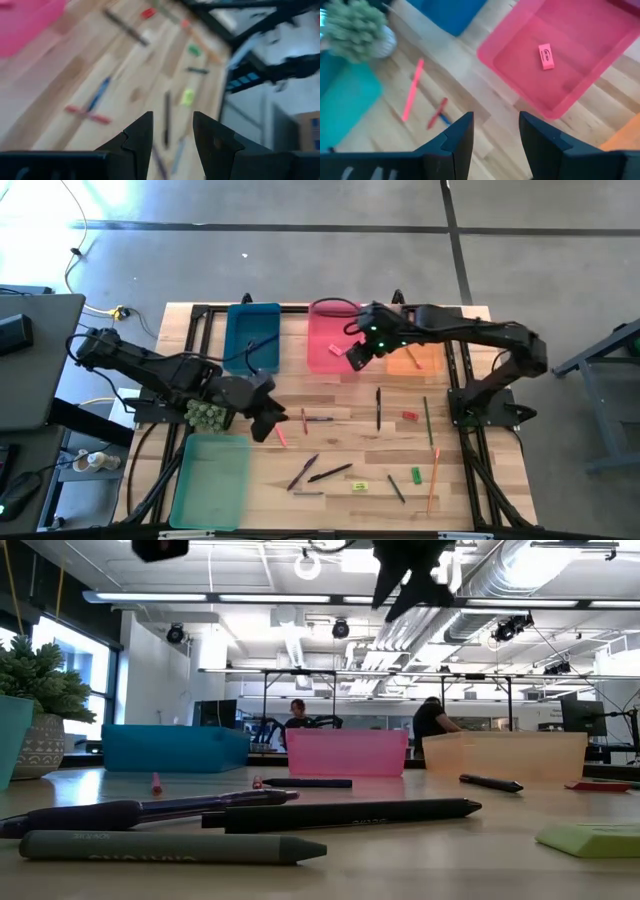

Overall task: Sort crayons/erasers/pens/pencils in bins
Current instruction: Put the violet pen into the blue bin

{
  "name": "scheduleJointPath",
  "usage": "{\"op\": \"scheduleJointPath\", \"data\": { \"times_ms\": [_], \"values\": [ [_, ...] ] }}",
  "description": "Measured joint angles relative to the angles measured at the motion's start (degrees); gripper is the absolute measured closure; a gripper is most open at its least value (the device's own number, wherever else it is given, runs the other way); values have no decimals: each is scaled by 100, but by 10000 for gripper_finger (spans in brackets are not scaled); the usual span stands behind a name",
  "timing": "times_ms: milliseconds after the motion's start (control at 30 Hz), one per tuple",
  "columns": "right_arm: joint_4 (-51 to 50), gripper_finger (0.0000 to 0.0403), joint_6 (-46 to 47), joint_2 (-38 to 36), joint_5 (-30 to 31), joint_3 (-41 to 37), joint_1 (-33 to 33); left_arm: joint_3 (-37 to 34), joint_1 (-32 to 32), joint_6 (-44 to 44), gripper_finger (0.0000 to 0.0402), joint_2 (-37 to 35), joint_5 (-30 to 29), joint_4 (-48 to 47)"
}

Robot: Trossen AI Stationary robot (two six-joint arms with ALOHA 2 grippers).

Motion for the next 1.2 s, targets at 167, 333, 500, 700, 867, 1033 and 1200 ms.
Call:
{"op": "scheduleJointPath", "data": {
  "times_ms": [167,333,500,700,867,1033,1200],
  "values": [
    [-100,253,223,-484,431,0,294,210,-116,207,275,2,-7,512],
    [-331,253,247,-811,729,0,462,590,-108,518,275,2,-162,686],
    [-696,253,133,-977,970,0,472,944,-110,665,275,0,-457,677],
    [-1340,253,-134,-993,1296,0,461,1002,-110,441,275,73,-995,395],
    [-1820,253,-208,-993,1316,0,421,982,-110,-290,275,584,-1126,-359],
    [-1978,253,-251,-991,1317,0,421,984,-157,-903,275,1292,-872,-595],
    [-1982,253,-363,-991,1318,0,421,980,-268,-1409,275,2000,-618,-676]
  ]
}}
